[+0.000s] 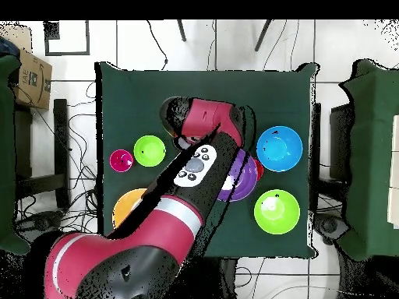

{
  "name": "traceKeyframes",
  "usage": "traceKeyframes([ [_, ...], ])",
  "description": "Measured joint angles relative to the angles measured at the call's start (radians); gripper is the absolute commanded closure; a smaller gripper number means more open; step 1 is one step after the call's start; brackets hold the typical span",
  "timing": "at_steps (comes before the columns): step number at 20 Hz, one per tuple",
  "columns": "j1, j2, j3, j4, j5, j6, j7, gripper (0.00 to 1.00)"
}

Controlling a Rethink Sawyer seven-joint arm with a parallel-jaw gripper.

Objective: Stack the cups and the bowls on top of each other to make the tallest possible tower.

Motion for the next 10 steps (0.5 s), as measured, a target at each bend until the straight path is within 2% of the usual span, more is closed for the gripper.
traceKeyframes([
  [10, -0.03, 0.037, -0.001, -0.095, 0.0, 0.008, 0.0, 1.0],
])
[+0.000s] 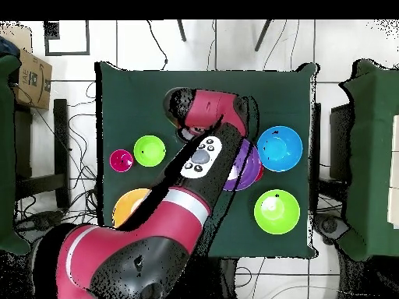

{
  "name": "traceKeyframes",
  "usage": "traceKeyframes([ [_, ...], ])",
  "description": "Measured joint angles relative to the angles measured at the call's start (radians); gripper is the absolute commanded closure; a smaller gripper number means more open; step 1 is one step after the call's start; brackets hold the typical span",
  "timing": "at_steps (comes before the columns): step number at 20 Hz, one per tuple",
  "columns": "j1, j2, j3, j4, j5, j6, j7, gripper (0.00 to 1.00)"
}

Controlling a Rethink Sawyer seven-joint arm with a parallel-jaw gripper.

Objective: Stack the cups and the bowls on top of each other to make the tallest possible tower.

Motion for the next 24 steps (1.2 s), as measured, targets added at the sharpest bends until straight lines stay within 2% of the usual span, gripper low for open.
traceKeyframes([
  [9, -0.005, 0.03, -0.001, -0.082, 0.002, 0.052, 0.0, 1.0],
  [24, -0.005, 0.035, -0.001, -0.093, 0.004, 0.053, 0.0, 1.0],
])
